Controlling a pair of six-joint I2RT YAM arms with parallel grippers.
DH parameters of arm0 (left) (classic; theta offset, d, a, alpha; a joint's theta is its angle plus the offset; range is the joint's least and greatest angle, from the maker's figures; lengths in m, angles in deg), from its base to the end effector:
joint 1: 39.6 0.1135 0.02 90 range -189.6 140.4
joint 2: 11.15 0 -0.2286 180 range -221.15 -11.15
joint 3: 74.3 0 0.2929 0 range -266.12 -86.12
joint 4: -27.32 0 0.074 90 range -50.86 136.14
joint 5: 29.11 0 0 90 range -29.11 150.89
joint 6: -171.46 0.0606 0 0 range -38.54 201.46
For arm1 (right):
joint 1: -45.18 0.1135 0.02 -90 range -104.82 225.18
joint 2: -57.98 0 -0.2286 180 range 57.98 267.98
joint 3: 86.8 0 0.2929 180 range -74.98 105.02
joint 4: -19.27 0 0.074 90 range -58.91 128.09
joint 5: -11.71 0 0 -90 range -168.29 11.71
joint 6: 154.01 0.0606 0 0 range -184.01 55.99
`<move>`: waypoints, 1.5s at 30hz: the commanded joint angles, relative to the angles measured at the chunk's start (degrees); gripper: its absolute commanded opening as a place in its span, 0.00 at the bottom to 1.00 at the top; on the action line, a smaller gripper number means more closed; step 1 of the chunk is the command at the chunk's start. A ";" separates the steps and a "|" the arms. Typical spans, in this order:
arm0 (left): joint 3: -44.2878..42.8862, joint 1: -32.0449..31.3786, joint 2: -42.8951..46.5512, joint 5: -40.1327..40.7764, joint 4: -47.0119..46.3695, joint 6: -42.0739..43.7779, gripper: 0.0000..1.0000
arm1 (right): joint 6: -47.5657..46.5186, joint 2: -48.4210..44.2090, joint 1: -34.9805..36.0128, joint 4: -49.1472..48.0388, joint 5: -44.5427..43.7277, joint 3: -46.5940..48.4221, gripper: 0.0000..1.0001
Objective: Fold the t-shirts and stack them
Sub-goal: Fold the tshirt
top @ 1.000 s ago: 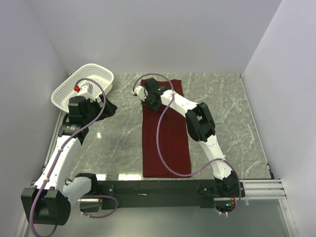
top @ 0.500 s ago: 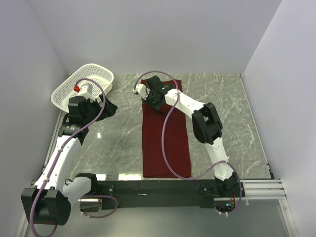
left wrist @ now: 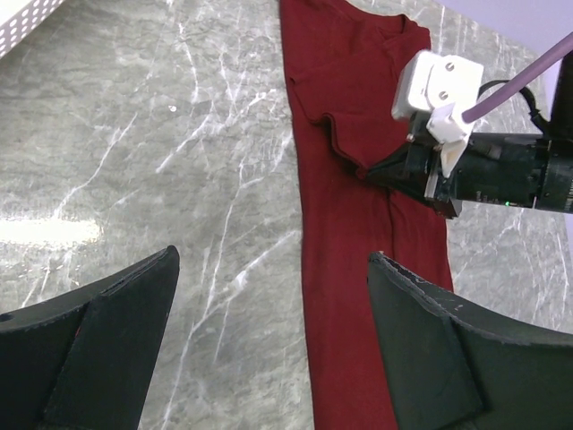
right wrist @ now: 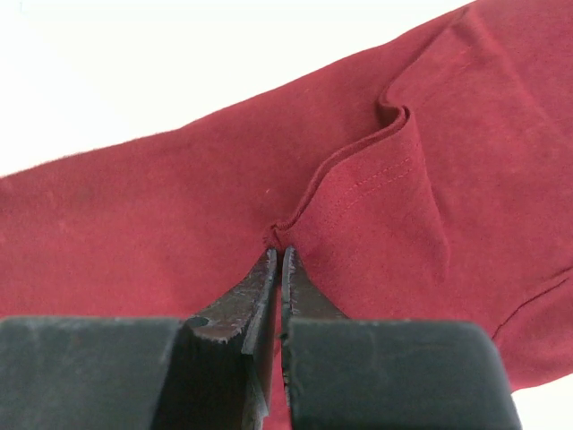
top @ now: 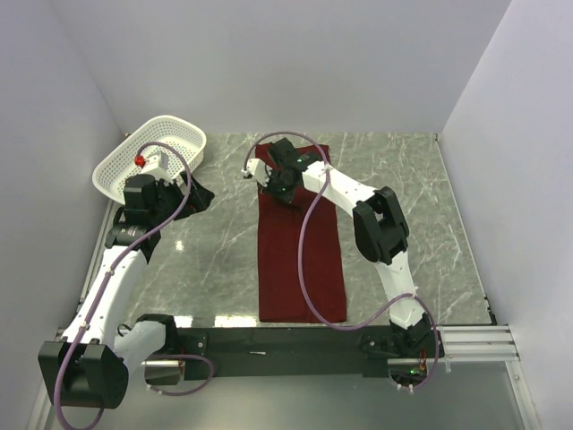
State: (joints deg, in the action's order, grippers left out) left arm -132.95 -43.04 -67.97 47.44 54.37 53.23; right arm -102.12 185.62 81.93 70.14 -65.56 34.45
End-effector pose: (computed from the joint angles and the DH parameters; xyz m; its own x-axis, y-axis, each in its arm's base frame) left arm 0.3065 -0.0325 0.2575 -0.5017 -0.4307 -0.7502 0.0353 0.8563 -0.5152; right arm 0.4108 0.3234 0.1500 -0.1112 -0.8343 -0.5399 -0.9503 0.2482 -0.1879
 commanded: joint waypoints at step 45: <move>1.05 -19.72 6.28 -22.44 -7.33 26.62 0.99 | -40.20 -64.60 -7.75 17.64 26.30 -59.93 0.51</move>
State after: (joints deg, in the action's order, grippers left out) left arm -130.74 -52.33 -63.05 28.10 46.00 68.12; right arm -134.31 125.47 73.71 84.87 -41.06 -18.54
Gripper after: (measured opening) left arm 0.994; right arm 0.513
